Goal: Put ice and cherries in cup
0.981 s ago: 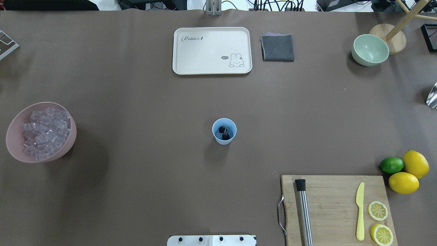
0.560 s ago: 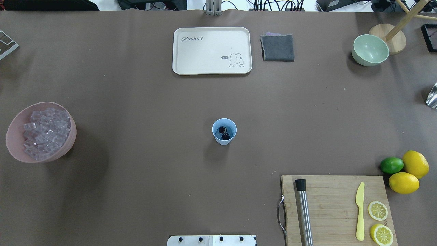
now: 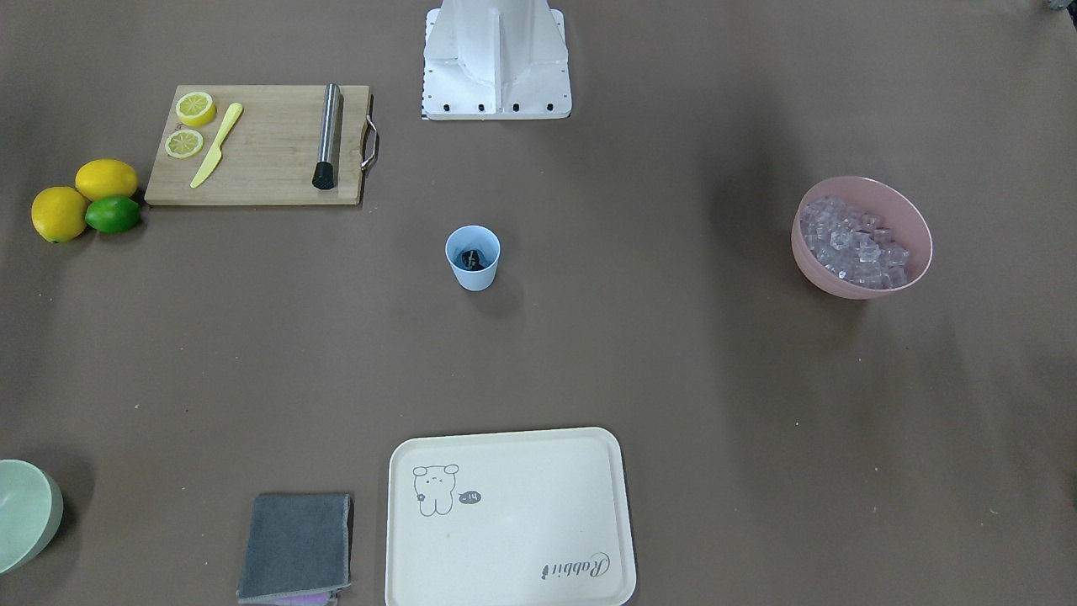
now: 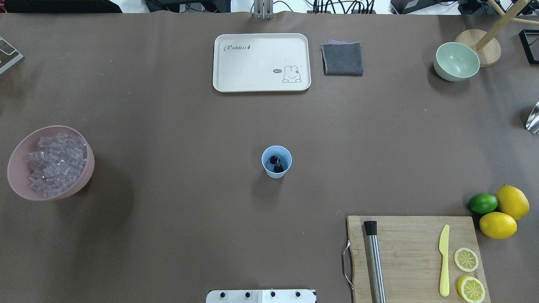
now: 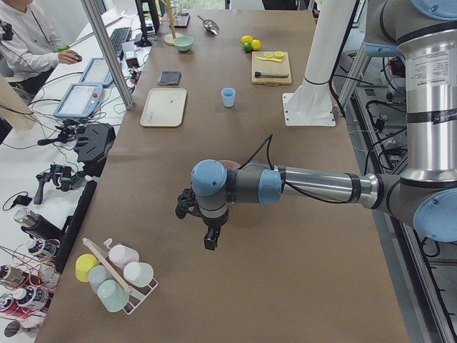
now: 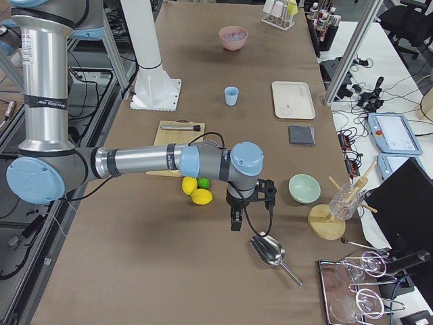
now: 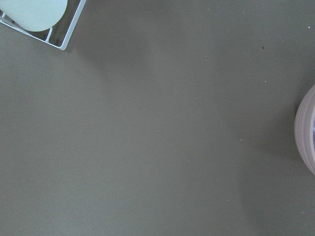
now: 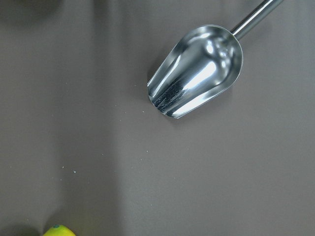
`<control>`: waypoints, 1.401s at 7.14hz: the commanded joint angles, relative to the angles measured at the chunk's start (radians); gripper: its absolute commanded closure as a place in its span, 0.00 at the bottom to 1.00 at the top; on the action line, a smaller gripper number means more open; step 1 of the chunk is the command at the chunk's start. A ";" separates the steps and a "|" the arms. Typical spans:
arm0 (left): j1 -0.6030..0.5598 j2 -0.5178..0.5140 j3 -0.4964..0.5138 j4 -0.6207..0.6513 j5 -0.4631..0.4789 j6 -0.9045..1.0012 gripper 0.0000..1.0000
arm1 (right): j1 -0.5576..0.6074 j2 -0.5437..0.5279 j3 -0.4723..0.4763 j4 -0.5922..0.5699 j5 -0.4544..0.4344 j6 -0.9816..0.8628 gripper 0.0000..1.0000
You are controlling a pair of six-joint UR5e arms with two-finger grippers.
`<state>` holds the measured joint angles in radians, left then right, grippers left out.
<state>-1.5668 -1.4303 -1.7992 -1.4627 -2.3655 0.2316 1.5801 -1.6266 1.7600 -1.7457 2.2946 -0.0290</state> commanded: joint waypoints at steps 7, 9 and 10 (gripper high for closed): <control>-0.075 -0.018 0.036 0.028 0.002 -0.014 0.02 | -0.003 -0.006 -0.002 0.037 -0.001 0.000 0.00; -0.067 -0.038 0.040 0.030 0.002 -0.015 0.02 | -0.005 -0.006 -0.004 0.037 -0.003 0.001 0.00; -0.065 -0.039 0.044 0.025 0.000 -0.015 0.02 | -0.008 -0.006 -0.004 0.037 -0.003 0.000 0.00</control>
<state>-1.6344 -1.4629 -1.7602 -1.4343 -2.3641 0.2165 1.5751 -1.6320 1.7571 -1.7089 2.2920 -0.0280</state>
